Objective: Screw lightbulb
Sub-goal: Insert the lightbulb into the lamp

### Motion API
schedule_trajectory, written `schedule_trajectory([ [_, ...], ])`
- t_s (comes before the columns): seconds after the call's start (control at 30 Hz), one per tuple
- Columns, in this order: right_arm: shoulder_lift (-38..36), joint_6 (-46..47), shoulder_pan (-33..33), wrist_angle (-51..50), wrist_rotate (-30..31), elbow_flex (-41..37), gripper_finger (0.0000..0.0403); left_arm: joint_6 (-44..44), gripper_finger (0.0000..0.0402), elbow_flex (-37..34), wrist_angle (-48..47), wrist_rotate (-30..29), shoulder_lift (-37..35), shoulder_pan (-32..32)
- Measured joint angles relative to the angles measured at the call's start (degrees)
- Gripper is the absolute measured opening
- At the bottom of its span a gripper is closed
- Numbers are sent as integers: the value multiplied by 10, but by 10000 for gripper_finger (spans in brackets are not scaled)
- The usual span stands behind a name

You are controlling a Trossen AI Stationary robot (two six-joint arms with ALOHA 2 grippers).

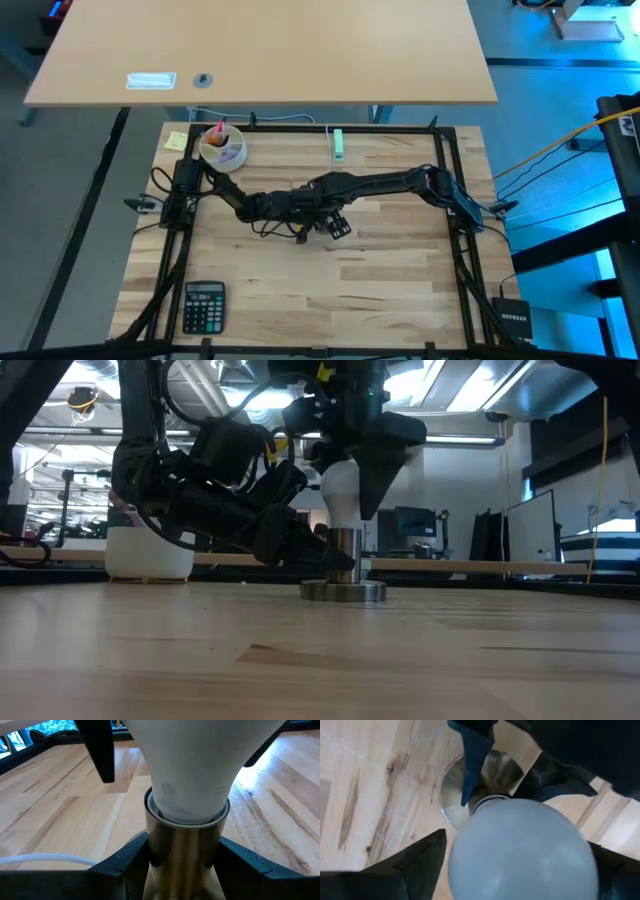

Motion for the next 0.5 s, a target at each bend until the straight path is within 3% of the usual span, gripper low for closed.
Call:
schedule_trajectory([
  [0.27,0,5,-1,0,3,0,270,0,189,0,0,0,0,-1],
  [0.5,0,78,-2,0,-10,1,280,0,189,0,0,0,0,-2],
])
